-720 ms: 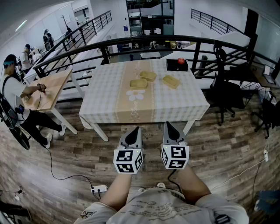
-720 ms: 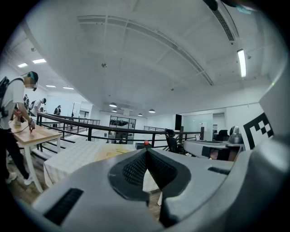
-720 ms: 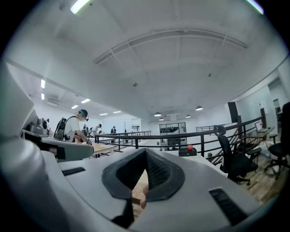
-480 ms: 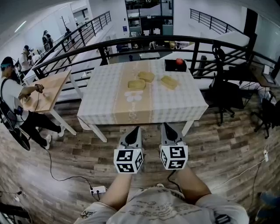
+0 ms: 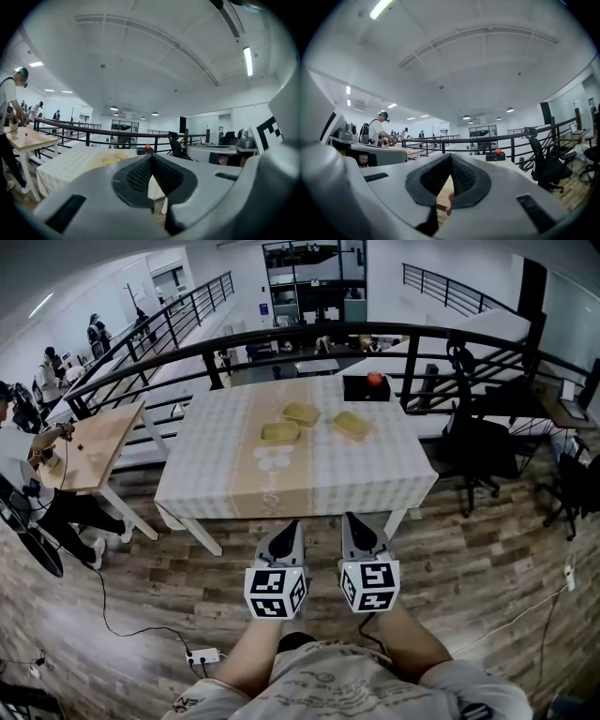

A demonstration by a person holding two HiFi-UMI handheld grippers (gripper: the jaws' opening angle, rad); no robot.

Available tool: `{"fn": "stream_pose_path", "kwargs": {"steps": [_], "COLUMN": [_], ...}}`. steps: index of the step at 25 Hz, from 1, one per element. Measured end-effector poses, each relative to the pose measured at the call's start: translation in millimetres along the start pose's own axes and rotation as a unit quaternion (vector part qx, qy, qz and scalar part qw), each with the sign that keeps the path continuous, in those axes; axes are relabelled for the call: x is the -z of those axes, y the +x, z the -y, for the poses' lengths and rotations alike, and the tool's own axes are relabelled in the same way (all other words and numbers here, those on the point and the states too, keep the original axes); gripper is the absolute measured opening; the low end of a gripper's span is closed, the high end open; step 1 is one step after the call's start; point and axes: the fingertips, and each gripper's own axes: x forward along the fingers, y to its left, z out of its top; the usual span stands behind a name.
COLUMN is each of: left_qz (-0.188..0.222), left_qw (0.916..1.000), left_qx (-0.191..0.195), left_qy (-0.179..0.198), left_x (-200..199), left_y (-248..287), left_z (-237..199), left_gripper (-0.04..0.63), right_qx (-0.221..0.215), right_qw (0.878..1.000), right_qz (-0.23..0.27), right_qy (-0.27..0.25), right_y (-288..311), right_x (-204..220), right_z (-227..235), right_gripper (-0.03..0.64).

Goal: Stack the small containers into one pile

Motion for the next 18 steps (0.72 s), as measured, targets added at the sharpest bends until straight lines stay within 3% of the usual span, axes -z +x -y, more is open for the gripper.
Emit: {"fn": "stream_pose_path", "kwargs": {"steps": [5, 18], "left_qz": [-0.01, -0.006], "left_qw": [0.9998, 0.9999], "left_qx": [-0.003, -0.007], "left_qy": [-0.017, -0.008], "left_x": [11, 10], "left_y": [12, 63], "left_z": [0, -34], "left_gripper": [-0.002, -0.002], "right_qx": [-0.003, -0.018], "right_qw": [1.0, 1.0], "right_qz": [-0.003, 0.012], "right_qy": [0.004, 0.005], "right_y": [4, 68], "right_x": [4, 7], "right_z": [12, 20], "right_gripper": [-0.008, -0.008]}}
